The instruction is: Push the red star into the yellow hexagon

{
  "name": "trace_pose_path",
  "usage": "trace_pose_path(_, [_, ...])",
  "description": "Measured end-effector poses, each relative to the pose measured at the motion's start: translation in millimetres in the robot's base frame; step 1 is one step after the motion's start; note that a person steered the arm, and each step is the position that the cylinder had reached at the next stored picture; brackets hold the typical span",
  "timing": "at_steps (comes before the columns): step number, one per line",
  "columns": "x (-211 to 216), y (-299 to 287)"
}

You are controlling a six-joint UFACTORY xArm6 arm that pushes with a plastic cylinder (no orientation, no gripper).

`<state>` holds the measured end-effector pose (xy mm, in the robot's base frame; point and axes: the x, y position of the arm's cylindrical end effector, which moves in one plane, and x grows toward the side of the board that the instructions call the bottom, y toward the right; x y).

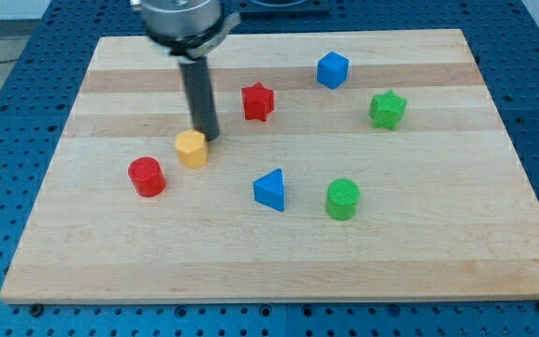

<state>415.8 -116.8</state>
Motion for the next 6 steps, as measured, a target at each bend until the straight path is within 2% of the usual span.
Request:
trace_pose_path(1, [25.3,-26.5])
trace_pose_path(2, [26.8,-28.8])
trace_pose_path(3, [10.8,5.7])
trace_pose_path(4, [-11.3,87.7])
trace_pose_path(5, [-46.6,129.7])
trace_pose_path(6, [-69.9,103.6])
